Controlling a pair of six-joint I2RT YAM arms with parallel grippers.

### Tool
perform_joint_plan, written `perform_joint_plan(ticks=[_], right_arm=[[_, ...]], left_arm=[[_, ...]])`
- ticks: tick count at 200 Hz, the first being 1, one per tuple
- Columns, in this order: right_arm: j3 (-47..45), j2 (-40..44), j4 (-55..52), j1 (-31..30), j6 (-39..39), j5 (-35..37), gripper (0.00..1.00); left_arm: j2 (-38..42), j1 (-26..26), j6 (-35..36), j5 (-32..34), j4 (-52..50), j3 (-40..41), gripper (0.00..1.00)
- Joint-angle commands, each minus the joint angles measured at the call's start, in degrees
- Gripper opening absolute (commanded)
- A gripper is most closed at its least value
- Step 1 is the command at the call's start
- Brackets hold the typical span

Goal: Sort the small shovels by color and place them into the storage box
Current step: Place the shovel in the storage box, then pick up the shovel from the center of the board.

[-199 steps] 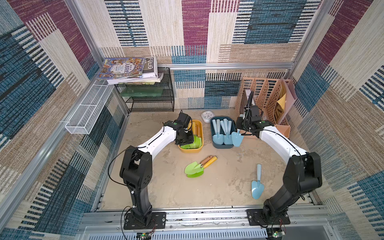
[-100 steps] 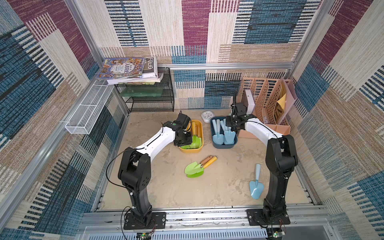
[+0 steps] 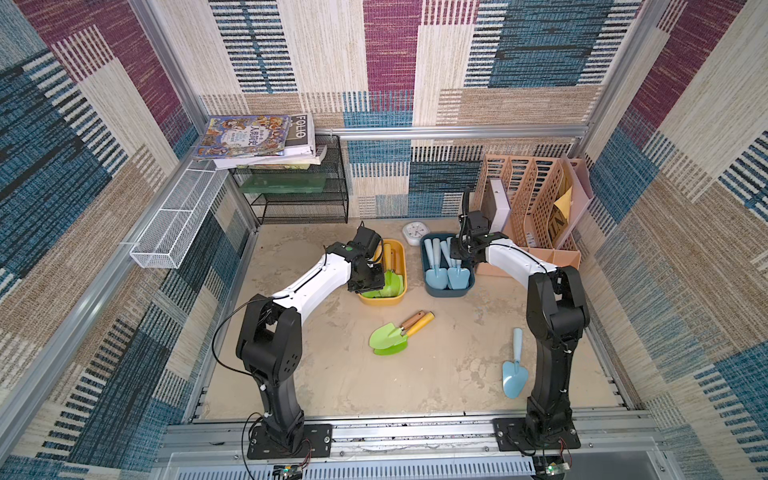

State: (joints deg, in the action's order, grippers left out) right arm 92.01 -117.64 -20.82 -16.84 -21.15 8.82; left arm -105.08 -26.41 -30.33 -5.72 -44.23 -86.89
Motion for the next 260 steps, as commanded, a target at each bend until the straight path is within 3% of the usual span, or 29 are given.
perform_joint_plan(ticks=[1,36,78,148,227,260], right_arm=[[-0.4,1.5,-0.4,-0.1,-0.6,0.7,0.43],[-4.5,8.4,2.0,-0.6,-2.1,4.9,0.50],[-11.3,17.5,4.9,-1.1,-4.8,7.9,0.49],[-22.3,25.6,3.6,-3.8,-8.9,10.3,0.49],[-29.8,32.8,3.5,-4.3,-10.4,12.3,0.48],[-31.6,34.5,3.1,-4.2,-10.8,12.6,0.48]], left_arm=[[0.6,-0.9,2.6,-0.5,-1.6,-0.3,0.43],[0.8,-3.4,6.5,-0.4,-2.7,-0.3,0.51],[-0.3,-6.7,11.9,-4.8,-2.7,0.4,0.52],[-4.5,-11.9,19.6,-13.6,-3.6,-1.1,0.52],[-9.5,-13.8,19.4,-3.7,-3.6,-3.2,0.48],[-10.9,-13.8,20.4,-4.3,-3.8,-3.2,0.47]])
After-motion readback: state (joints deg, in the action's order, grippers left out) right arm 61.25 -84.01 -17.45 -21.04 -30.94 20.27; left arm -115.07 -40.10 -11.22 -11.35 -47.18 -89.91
